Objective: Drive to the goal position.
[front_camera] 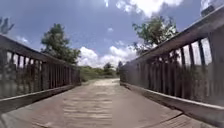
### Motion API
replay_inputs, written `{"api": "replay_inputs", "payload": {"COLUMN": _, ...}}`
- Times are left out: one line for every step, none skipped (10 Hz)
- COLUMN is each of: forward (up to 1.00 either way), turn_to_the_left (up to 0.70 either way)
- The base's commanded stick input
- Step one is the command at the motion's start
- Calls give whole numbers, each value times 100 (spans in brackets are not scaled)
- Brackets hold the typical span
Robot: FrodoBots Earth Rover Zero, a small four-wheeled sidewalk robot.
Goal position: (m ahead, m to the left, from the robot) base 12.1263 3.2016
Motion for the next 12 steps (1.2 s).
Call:
{"api": "replay_inputs", "payload": {"forward": 45, "turn_to_the_left": 0}}
{"api": "replay_inputs", "payload": {"forward": 45, "turn_to_the_left": 0}}
{"api": "replay_inputs", "payload": {"forward": 45, "turn_to_the_left": 0}}
{"api": "replay_inputs", "payload": {"forward": 45, "turn_to_the_left": 0}}
{"api": "replay_inputs", "payload": {"forward": 45, "turn_to_the_left": 0}}
{"api": "replay_inputs", "payload": {"forward": 45, "turn_to_the_left": 0}}
{"api": "replay_inputs", "payload": {"forward": 45, "turn_to_the_left": 27}}
{"api": "replay_inputs", "payload": {"forward": 45, "turn_to_the_left": 27}}
{"api": "replay_inputs", "payload": {"forward": 45, "turn_to_the_left": 27}}
{"api": "replay_inputs", "payload": {"forward": 45, "turn_to_the_left": 27}}
{"api": "replay_inputs", "payload": {"forward": 45, "turn_to_the_left": 22}}
{"api": "replay_inputs", "payload": {"forward": 45, "turn_to_the_left": 0}}
